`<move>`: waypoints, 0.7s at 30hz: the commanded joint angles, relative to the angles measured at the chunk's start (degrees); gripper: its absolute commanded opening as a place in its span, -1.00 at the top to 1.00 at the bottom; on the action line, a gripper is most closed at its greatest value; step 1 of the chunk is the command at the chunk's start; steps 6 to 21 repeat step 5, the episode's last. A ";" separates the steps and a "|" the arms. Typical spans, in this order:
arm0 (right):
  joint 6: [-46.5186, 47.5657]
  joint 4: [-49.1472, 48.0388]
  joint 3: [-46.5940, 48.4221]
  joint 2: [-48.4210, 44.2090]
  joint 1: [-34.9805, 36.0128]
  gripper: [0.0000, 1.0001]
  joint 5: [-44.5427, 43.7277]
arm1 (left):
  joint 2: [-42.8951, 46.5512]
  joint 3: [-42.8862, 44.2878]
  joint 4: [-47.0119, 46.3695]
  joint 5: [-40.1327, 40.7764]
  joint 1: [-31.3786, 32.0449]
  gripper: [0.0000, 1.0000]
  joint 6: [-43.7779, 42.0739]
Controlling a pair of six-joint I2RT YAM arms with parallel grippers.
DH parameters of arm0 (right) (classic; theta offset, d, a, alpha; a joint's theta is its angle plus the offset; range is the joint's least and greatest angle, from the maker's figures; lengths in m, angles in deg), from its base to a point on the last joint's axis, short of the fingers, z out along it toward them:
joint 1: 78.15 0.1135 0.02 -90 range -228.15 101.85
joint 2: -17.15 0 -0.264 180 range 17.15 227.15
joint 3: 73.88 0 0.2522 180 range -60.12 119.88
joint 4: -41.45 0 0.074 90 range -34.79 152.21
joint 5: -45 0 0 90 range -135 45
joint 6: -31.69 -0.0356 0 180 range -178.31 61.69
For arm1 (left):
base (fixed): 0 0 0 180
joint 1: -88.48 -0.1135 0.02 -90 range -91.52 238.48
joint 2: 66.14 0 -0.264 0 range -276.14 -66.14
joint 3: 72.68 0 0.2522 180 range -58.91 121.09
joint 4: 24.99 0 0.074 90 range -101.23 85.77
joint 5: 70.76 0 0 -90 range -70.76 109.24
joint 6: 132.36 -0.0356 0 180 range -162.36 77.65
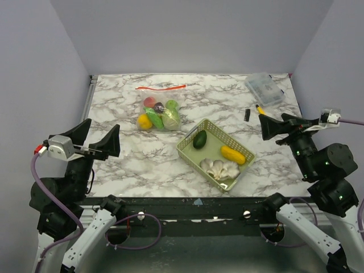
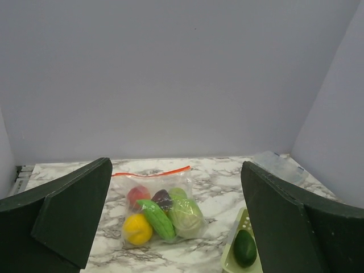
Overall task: Place the food in the zip-top bag and seal the zipper
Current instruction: Reset both arms
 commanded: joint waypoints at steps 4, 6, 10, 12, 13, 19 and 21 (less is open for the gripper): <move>-0.27 4.50 2.01 -1.68 -0.22 -0.99 -4.99 | -0.18 -0.03 -1.57 -0.38 -0.26 -0.97 -0.03; 0.02 4.63 2.06 -1.82 -0.23 -0.99 -4.63 | -0.19 -0.03 -1.57 -0.30 -0.25 -0.97 0.02; 0.02 4.63 2.06 -1.82 -0.23 -0.99 -4.63 | -0.19 -0.03 -1.57 -0.30 -0.25 -0.97 0.02; 0.02 4.63 2.06 -1.82 -0.23 -0.99 -4.63 | -0.19 -0.03 -1.57 -0.30 -0.25 -0.97 0.02; 0.02 4.63 2.06 -1.82 -0.23 -0.99 -4.63 | -0.19 -0.03 -1.57 -0.30 -0.25 -0.97 0.02; 0.02 4.63 2.06 -1.82 -0.23 -0.99 -4.63 | -0.19 -0.03 -1.57 -0.30 -0.25 -0.97 0.02; 0.02 4.63 2.06 -1.82 -0.23 -0.99 -4.63 | -0.19 -0.03 -1.57 -0.30 -0.25 -0.97 0.02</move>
